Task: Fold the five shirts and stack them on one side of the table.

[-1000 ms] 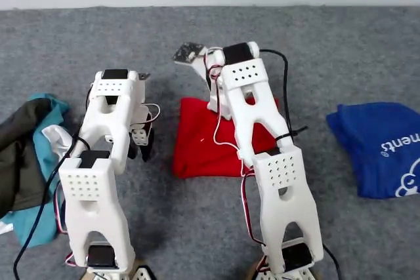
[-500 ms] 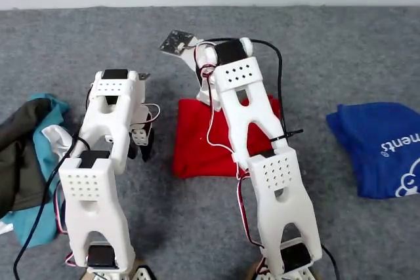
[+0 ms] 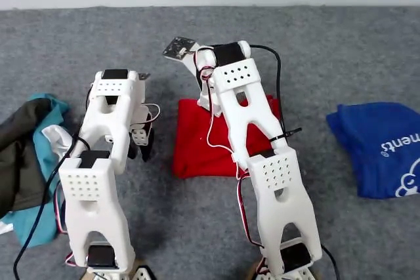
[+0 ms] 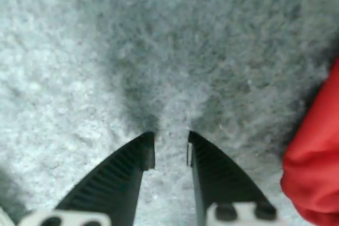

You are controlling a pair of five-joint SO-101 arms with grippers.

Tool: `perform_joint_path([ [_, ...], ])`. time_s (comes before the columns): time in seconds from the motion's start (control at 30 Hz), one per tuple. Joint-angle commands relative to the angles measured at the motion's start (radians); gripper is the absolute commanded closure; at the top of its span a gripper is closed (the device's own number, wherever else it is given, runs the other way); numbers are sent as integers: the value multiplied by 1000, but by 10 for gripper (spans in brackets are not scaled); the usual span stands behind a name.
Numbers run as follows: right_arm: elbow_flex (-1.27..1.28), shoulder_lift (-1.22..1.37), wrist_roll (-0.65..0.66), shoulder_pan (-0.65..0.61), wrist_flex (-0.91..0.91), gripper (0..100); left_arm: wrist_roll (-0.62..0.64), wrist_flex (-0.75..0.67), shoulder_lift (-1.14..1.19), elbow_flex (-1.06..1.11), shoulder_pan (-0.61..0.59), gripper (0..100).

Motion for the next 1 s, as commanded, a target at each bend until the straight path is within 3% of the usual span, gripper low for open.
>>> perform_joint_path([
  [0.0,3,-64,-9,8,44,727,-8,-11,-3,-2,2,902],
  [0.33,26,-157,-12,8,45,726,-8,-11,-3,-2,2,902],
  [0.57,218,-225,-14,25,38,726,-8,-11,-3,-2,2,902],
  [0.97,311,-213,-6,67,-119,729,-8,-11,-3,-2,2,902],
])
